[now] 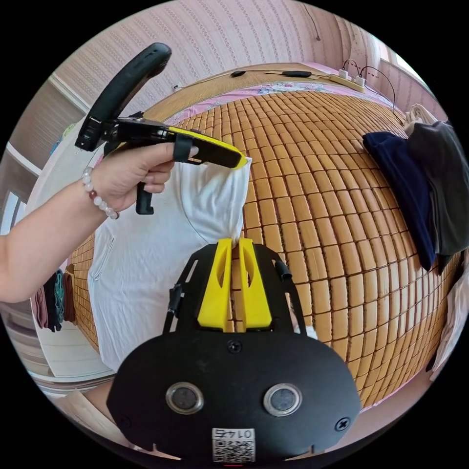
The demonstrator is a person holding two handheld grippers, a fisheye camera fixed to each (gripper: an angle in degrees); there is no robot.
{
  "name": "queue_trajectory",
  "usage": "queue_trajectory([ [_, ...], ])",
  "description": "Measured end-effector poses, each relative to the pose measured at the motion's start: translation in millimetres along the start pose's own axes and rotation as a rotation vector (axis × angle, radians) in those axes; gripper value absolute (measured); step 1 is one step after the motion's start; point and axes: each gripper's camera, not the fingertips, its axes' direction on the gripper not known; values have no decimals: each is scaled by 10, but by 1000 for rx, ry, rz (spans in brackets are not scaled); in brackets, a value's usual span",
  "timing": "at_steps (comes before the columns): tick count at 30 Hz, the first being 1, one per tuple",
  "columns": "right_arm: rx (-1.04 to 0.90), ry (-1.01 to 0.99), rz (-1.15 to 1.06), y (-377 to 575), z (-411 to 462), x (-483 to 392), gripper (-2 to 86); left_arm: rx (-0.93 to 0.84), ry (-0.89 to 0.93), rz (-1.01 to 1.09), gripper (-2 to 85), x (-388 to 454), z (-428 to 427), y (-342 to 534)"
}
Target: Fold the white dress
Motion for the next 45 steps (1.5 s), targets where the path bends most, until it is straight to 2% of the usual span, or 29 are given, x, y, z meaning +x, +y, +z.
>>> queue_trajectory([
  [3,71,-38,-30,-42,-115,51,20,130,-7,-33,-5,-155,-496,324],
  [6,106,-83,-163,-33,-255,-65,26,195,11,-83,5,-262,-952,885],
  [9,32,-135,-313,65,-228,-213,41,149,-8,-195,56,-379,-1022,1539],
  [12,-90,-115,-355,99,-68,-225,53,34,26,-311,80,-564,-950,2049],
  [14,-97,-102,-372,39,-32,-212,69,51,40,-381,78,-671,-1032,2301],
  [16,-84,-90,-389,-193,43,-211,83,94,37,-437,76,-772,-1159,2523],
  [22,2,-76,-374,-1136,506,-286,97,182,-130,-670,71,-1268,-1593,3261],
  [27,-100,-110,-351,-1737,1067,-342,64,260,-201,-861,79,-1760,-1799,3827],
  [29,-164,-119,-342,-1871,1214,-337,19,258,-182,-900,91,-1915,-1797,3933],
  [34,-164,-137,-297,-2167,1148,-164,0,214,-75,-935,102,-2272,-1678,4038],
  [38,-185,-125,-308,-2325,1139,-95,-2,127,-79,-902,35,-2449,-1662,3982],
  [40,-193,-126,-306,-2434,1149,-54,-3,142,-31,-889,3,-2519,-1717,3966],
  [45,-183,-112,-297,-2668,1166,19,-4,255,-14,-902,-9,-2687,-1979,3899],
])
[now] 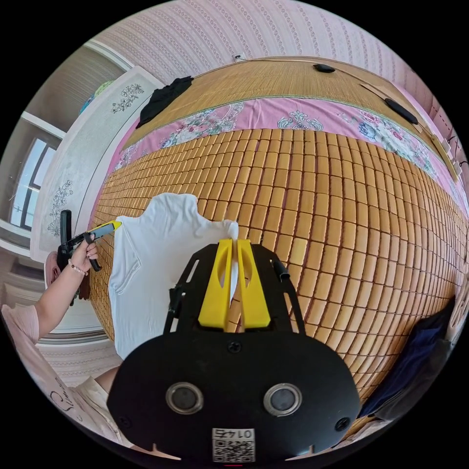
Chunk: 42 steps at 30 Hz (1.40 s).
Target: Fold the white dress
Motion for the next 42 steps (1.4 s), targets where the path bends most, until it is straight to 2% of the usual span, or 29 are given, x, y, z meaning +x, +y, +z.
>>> queue_trajectory([
  [7,167,-31,75,-53,-299,218,-3,120,-25,73,-10,178,-317,-147],
  [13,228,-143,44,297,-564,267,-1,157,54,177,-10,321,-740,157],
  [20,166,-224,-55,1521,-797,-20,1,15,134,298,-10,508,-1226,1390],
  [25,-37,-159,72,2580,-334,-90,3,-118,120,214,-10,438,-1145,2231],
  [29,-103,-137,137,2896,20,-71,5,-227,72,152,-10,348,-888,2620],
  [36,31,-148,100,3158,-387,-217,8,-156,139,154,-10,467,-1365,2818],
  [42,-126,-78,116,3506,163,-208,8,-322,45,132,-10,439,-925,3330],
])
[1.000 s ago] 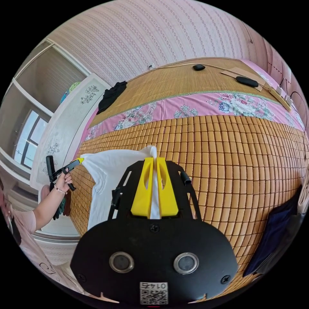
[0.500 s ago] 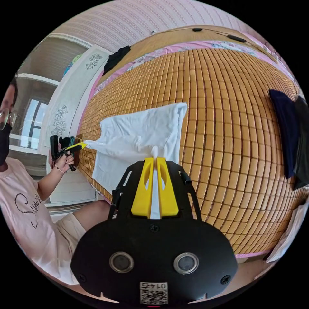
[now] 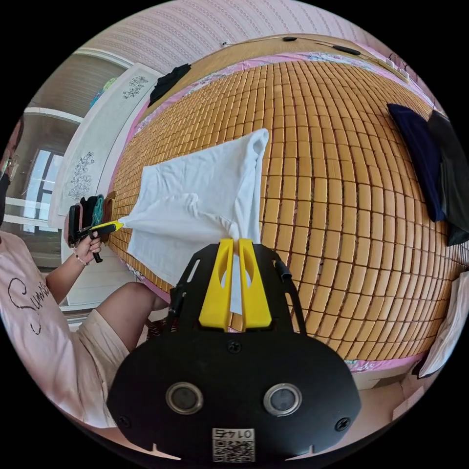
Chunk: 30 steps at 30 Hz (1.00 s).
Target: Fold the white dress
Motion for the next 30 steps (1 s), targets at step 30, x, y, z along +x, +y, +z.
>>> queue_trajectory([
  [30,287,137,-307,804,308,-1539,74,393,-103,191,41,927,352,943],
])
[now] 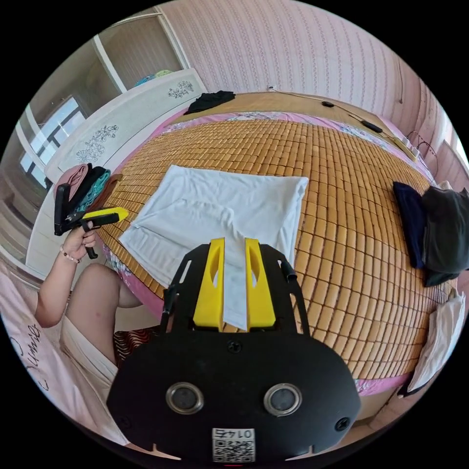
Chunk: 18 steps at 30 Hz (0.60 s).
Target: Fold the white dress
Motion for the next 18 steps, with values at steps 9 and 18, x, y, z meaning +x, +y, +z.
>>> queue_trajectory([
  [9,-186,-6,12,-569,751,-262,9,-175,51,-11,0,126,966,-376],
  [18,-104,-162,-275,184,-139,-853,7,-150,125,246,-9,673,182,575],
])
